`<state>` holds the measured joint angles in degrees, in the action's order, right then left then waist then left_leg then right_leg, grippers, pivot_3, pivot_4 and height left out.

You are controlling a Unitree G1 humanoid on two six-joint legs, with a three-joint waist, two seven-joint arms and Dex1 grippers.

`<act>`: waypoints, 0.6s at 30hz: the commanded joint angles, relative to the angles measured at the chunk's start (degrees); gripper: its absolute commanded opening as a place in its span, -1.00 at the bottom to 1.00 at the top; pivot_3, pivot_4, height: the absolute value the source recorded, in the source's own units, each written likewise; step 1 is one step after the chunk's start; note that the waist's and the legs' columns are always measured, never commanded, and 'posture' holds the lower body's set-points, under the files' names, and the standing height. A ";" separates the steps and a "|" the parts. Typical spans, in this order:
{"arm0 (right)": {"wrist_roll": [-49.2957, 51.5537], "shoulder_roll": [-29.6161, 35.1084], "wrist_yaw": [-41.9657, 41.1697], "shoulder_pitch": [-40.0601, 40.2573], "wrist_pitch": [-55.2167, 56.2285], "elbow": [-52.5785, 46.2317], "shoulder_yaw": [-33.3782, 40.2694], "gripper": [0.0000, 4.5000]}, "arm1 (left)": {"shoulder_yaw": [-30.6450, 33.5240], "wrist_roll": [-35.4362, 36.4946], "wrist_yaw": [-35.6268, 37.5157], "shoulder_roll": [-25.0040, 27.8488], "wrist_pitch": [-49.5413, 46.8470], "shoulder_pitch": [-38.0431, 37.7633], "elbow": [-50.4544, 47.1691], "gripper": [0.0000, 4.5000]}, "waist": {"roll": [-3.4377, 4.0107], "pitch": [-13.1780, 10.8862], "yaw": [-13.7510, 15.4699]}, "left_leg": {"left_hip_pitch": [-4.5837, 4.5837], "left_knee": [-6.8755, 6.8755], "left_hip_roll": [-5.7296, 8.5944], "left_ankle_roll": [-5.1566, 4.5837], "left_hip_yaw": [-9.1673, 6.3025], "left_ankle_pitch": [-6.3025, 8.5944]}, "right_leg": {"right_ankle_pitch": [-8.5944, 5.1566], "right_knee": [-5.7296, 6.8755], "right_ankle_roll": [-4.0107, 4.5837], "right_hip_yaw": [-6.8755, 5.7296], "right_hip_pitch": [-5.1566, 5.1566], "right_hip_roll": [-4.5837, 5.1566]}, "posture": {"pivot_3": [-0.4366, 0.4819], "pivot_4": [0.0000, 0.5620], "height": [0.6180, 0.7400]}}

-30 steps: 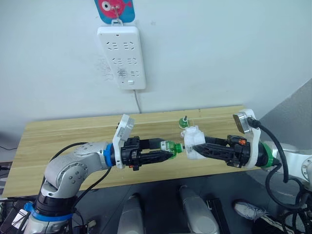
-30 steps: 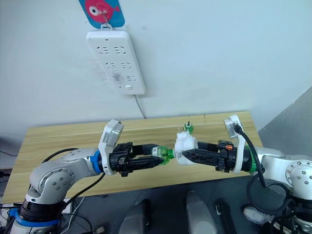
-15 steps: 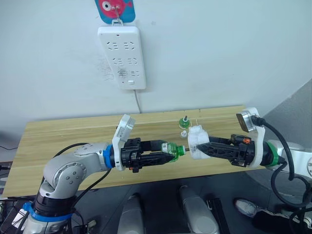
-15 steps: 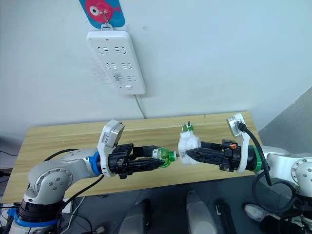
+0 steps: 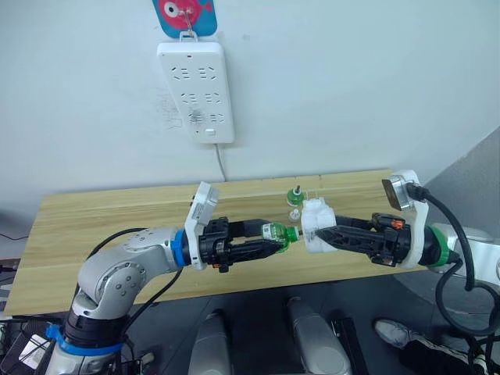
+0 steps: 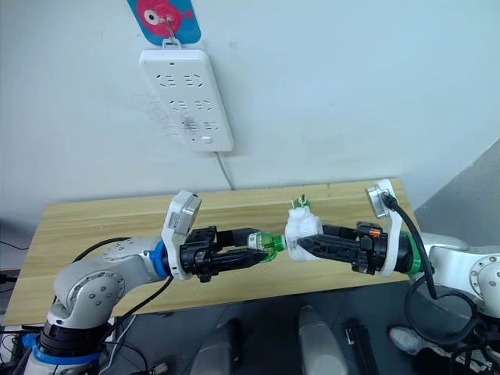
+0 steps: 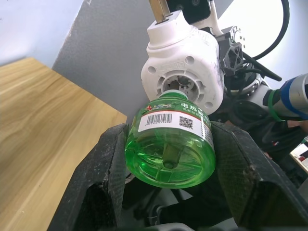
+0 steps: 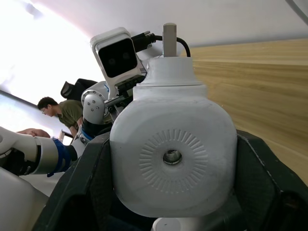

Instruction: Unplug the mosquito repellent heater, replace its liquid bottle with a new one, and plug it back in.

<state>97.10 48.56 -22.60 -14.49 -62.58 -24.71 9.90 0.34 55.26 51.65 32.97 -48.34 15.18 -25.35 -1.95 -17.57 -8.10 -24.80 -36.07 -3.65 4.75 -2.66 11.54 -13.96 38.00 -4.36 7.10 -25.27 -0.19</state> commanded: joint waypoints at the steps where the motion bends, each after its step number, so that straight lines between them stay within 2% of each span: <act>1: 0.08 -0.38 -0.88 -0.48 0.45 -5.06 -2.14 0.32 | -1.38 0.51 -0.01 -1.34 0.88 0.37 -2.29 0.04 | 0.00 0.00 0.00 | 0.00 0.00 0.00 0.00 0.00 0.00 | 0.00 0.00 0.00 0.00 0.00 0.00 | -0.49 0.01 1.00; 6: -2.23 0.12 -2.53 0.17 0.30 -5.03 -2.54 0.32 | -0.24 2.93 -0.30 -1.18 -1.17 1.33 -2.75 0.04 | 0.00 0.00 0.02 | 0.00 0.00 0.00 0.00 0.00 0.00 | 0.00 0.00 0.00 0.00 0.00 0.00 | -0.48 0.01 1.00; 11: -3.23 0.82 -4.36 0.42 -0.08 -4.17 -2.13 0.32 | -0.35 1.56 1.70 0.45 -0.87 1.55 -2.42 0.04 | 0.00 0.00 0.03 | 0.00 0.00 0.00 0.00 0.00 0.00 | 0.00 0.00 0.00 0.00 0.00 0.00 | -0.48 0.01 1.00; 18: 0.39 0.97 -3.95 -0.06 -0.16 -4.69 -2.45 0.32 | -2.57 -0.25 4.39 1.34 0.38 1.00 -3.99 0.04 | 0.00 0.00 0.05 | 0.00 -0.01 0.00 0.00 0.00 0.00 | 0.00 0.01 0.00 0.00 0.00 0.00 | -0.49 0.01 1.00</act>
<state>93.99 49.50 -25.84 -14.24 -62.48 -25.79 8.44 -0.25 53.88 54.56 35.00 -49.13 15.78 -25.26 -1.95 -17.57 -8.05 -24.80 -36.08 -3.65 4.75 -2.65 11.54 -13.96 38.00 -4.36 7.11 -25.27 -0.19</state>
